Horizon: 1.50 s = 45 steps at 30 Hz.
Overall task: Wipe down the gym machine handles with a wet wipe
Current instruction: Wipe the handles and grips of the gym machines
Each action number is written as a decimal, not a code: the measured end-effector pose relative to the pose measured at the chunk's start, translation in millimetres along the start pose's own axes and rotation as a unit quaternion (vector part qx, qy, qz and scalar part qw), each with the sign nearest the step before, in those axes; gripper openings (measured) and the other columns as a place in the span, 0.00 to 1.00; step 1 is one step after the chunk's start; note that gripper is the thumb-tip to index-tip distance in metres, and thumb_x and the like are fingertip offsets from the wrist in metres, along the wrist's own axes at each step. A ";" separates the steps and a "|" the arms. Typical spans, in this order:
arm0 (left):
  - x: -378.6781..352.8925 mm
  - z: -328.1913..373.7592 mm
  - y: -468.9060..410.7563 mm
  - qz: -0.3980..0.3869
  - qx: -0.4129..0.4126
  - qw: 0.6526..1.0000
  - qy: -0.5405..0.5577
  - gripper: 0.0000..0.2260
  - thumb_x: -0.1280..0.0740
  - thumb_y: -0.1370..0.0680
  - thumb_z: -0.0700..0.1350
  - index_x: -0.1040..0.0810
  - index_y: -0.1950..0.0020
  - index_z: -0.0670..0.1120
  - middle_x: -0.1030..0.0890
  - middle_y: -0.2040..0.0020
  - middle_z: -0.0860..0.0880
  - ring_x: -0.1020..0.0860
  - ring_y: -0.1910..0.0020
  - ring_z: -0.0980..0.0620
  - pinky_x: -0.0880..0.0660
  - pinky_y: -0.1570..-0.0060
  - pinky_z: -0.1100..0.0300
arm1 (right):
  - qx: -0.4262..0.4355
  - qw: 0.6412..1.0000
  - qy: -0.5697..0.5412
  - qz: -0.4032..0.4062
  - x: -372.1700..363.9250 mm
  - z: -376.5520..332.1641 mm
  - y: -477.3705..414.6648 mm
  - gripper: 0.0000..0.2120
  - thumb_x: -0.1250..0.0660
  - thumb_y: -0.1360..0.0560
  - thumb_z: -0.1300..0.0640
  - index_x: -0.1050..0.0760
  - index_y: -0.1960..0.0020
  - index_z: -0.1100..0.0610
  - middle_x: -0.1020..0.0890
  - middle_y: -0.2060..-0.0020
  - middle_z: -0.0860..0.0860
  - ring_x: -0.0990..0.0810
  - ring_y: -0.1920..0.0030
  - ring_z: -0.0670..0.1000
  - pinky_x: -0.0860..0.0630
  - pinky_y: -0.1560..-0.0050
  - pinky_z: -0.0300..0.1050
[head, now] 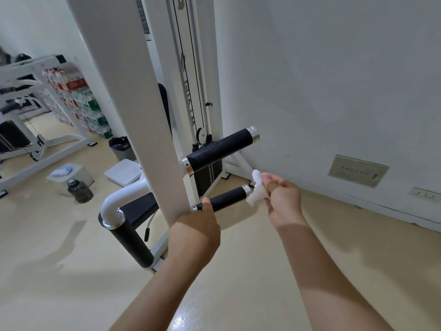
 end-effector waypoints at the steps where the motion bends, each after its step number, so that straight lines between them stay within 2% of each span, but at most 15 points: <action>1: 5.9 0.6 0.3 0.014 0.002 0.998 0.061 0.18 0.45 0.20 0.47 0.37 0.30 0.48 0.19 0.57 0.51 0.21 0.62 0.51 0.25 0.65 0.59 | -0.038 0.994 -0.091 -0.037 1.6 -3.0 8.7 0.07 0.34 0.25 0.66 0.18 0.55 0.59 0.16 0.56 0.53 0.18 0.55 0.51 0.22 0.57 0.38; 4: 29.7 13.0 4.3 0.031 0.006 0.948 0.316 0.11 0.40 0.21 0.53 0.31 0.39 0.55 0.22 0.56 0.57 0.24 0.60 0.58 0.26 0.61 0.61 | -0.088 0.971 -0.170 -0.146 4.3 -12.1 36.2 0.08 0.38 0.24 0.71 0.21 0.50 0.66 0.16 0.57 0.60 0.16 0.60 0.52 0.20 0.63 0.40; 8: 55.7 38.9 6.9 0.031 0.005 0.846 0.532 0.18 0.29 0.28 0.54 0.32 0.42 0.59 0.24 0.53 0.61 0.23 0.58 0.61 0.28 0.62 0.68 | -0.053 0.958 -0.133 -0.248 9.2 -26.0 65.6 0.13 0.38 0.26 0.72 0.24 0.43 0.67 0.17 0.53 0.63 0.17 0.58 0.56 0.21 0.63 0.41; 12: 65.9 46.2 14.5 0.056 -0.017 0.839 0.541 0.22 0.27 0.28 0.51 0.30 0.39 0.64 0.23 0.56 0.59 0.23 0.63 0.61 0.29 0.68 0.72 | 0.043 0.980 -0.059 -0.183 20.2 -45.2 83.5 0.10 0.36 0.28 0.73 0.20 0.52 0.63 0.16 0.58 0.60 0.17 0.61 0.55 0.22 0.66 0.41; 17: 75.6 44.7 23.7 0.161 -0.035 0.822 0.546 0.03 0.30 0.26 0.49 0.17 0.58 0.55 0.21 0.67 0.56 0.27 0.70 0.60 0.31 0.69 0.68 | 0.132 0.978 0.051 -0.150 28.8 -64.6 93.0 0.04 0.31 0.26 0.63 0.18 0.59 0.59 0.19 0.71 0.51 0.23 0.70 0.46 0.28 0.70 0.35; 20: 81.1 39.2 27.6 0.150 0.010 0.768 0.623 0.09 0.32 0.24 0.46 0.17 0.62 0.46 0.23 0.75 0.58 0.27 0.75 0.63 0.34 0.73 0.73 | 0.236 0.941 0.182 -0.162 34.8 -72.6 98.4 0.07 0.32 0.25 0.60 0.17 0.60 0.54 0.17 0.70 0.47 0.22 0.69 0.45 0.26 0.67 0.37; 22: 82.0 34.7 29.8 0.138 0.026 0.757 0.638 0.12 0.34 0.23 0.47 0.20 0.64 0.44 0.24 0.77 0.56 0.28 0.76 0.62 0.31 0.71 0.69 | 0.295 0.905 0.254 -0.174 36.1 -77.5 103.3 0.06 0.31 0.25 0.58 0.17 0.59 0.51 0.16 0.66 0.46 0.20 0.64 0.46 0.25 0.62 0.40; 25: 82.2 28.3 32.4 0.134 0.037 0.748 0.649 0.11 0.34 0.22 0.48 0.24 0.63 0.45 0.22 0.74 0.47 0.24 0.74 0.50 0.26 0.69 0.53 | 0.276 0.880 0.264 -0.281 29.5 -78.9 115.8 0.10 0.29 0.27 0.53 0.21 0.47 0.43 0.18 0.58 0.41 0.20 0.58 0.43 0.25 0.56 0.38; 28: 87.0 20.5 35.4 0.161 0.055 0.727 0.665 0.06 0.31 0.24 0.43 0.25 0.59 0.45 0.19 0.68 0.39 0.20 0.70 0.39 0.22 0.70 0.47 | 0.282 0.841 0.292 -0.357 12.9 -74.4 135.7 0.26 0.25 0.30 0.55 0.30 0.40 0.33 0.23 0.52 0.36 0.20 0.56 0.43 0.22 0.57 0.37; 31: 92.4 7.8 37.0 0.181 0.077 0.692 0.695 0.05 0.32 0.23 0.40 0.26 0.56 0.47 0.19 0.68 0.38 0.21 0.71 0.42 0.23 0.70 0.50 | 0.318 0.835 0.257 -0.368 -4.2 -69.6 143.3 0.22 0.26 0.29 0.61 0.23 0.42 0.40 0.18 0.55 0.41 0.17 0.56 0.44 0.20 0.55 0.38; 34: 91.4 -9.2 35.6 0.229 0.084 0.733 0.635 0.05 0.32 0.23 0.42 0.24 0.57 0.51 0.20 0.71 0.44 0.23 0.74 0.46 0.25 0.72 0.55 | 0.336 0.831 0.280 -0.345 -17.6 -64.9 134.7 0.13 0.26 0.29 0.60 0.18 0.47 0.47 0.17 0.57 0.42 0.18 0.56 0.42 0.20 0.52 0.40; 37: 86.6 -23.4 32.8 0.332 0.049 0.856 0.394 0.00 0.33 0.23 0.48 0.23 0.53 0.53 0.24 0.75 0.50 0.24 0.74 0.46 0.26 0.71 0.54 | 0.431 0.802 0.337 -0.238 -34.7 -64.9 122.8 0.05 0.28 0.28 0.59 0.18 0.54 0.51 0.21 0.63 0.40 0.22 0.60 0.40 0.27 0.58 0.30; 39: 84.4 -26.5 30.3 0.333 0.038 0.912 0.237 0.05 0.34 0.25 0.48 0.22 0.51 0.51 0.26 0.76 0.49 0.26 0.77 0.44 0.29 0.77 0.56 | 0.499 0.774 0.347 -0.178 -48.2 -64.3 115.5 0.02 0.28 0.28 0.59 0.18 0.56 0.54 0.22 0.59 0.42 0.23 0.60 0.40 0.27 0.56 0.31; 42: 80.6 -34.9 27.5 0.285 0.026 0.953 0.100 0.09 0.31 0.31 0.44 0.19 0.52 0.52 0.28 0.77 0.48 0.29 0.81 0.43 0.34 0.82 0.60 | 0.571 0.717 0.366 -0.160 -70.5 -56.7 110.0 0.02 0.29 0.27 0.61 0.19 0.56 0.59 0.22 0.55 0.48 0.23 0.58 0.44 0.24 0.52 0.36; 45: 82.5 -45.4 23.7 0.253 0.006 0.966 0.049 0.11 0.26 0.35 0.41 0.18 0.55 0.52 0.29 0.77 0.49 0.31 0.82 0.45 0.37 0.82 0.62 | 0.609 0.658 0.422 -0.134 -88.7 -65.0 105.6 0.04 0.30 0.26 0.59 0.19 0.58 0.60 0.20 0.58 0.51 0.23 0.60 0.48 0.28 0.58 0.37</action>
Point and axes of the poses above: each hand's wrist, its own y-axis away from the middle knuckle, its own x-axis out of the back of the hand, z = x × y, the point moved 2 cm from there along -y, towards the middle knuckle
